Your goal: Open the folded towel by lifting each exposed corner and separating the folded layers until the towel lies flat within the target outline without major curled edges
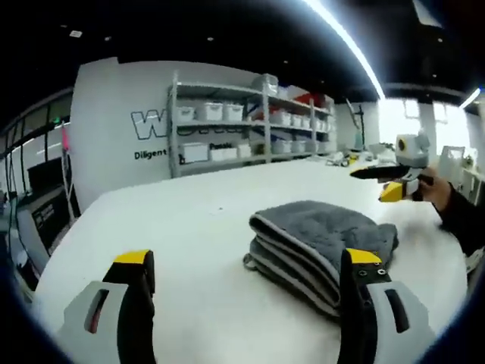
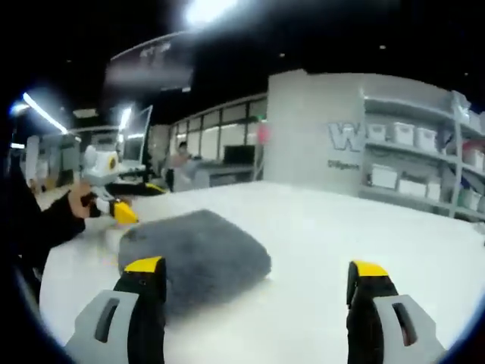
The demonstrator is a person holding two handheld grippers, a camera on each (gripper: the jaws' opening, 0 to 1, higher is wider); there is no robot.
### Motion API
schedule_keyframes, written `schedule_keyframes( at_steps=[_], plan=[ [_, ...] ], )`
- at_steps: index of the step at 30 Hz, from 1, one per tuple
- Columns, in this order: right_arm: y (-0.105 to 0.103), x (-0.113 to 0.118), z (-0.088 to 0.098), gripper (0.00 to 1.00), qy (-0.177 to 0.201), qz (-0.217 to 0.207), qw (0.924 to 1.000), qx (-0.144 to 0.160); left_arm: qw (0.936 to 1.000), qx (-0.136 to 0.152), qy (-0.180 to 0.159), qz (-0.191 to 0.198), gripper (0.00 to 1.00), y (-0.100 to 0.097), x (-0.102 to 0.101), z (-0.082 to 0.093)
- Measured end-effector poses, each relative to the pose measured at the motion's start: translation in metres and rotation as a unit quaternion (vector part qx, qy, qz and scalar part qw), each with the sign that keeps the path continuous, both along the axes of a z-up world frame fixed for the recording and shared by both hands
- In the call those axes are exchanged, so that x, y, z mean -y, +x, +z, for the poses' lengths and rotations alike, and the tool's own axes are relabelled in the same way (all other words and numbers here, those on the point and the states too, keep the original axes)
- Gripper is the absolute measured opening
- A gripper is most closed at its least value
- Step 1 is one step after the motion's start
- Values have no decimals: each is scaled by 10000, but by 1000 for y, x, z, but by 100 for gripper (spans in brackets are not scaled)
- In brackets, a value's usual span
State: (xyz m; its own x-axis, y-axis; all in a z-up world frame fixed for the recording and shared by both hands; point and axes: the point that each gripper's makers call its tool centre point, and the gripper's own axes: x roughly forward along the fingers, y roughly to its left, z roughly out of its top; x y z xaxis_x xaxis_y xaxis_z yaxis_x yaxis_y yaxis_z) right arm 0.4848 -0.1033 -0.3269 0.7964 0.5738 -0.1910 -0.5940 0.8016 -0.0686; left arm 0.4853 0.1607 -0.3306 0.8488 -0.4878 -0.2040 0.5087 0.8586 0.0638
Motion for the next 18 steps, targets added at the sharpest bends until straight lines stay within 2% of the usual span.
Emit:
schedule_keyframes(
  at_steps=[2,6,9,13,18],
  plan=[
    [-7,4,4,100,-7,-67,10000,52,10000,25,-14,25,100,-8,-3,7],
    [-24,10,7,99,15,-76,10000,12,9998,159,-32,-92,100,-24,2,21],
    [-33,16,10,99,-60,-140,9999,39,9998,122,7,-165,100,-32,8,22],
    [-43,22,15,99,-90,-244,9996,146,9995,215,206,-44,100,-38,9,21],
    [-54,28,22,99,-55,-306,9993,231,9996,178,196,-105,100,-52,16,20]
  ],
)
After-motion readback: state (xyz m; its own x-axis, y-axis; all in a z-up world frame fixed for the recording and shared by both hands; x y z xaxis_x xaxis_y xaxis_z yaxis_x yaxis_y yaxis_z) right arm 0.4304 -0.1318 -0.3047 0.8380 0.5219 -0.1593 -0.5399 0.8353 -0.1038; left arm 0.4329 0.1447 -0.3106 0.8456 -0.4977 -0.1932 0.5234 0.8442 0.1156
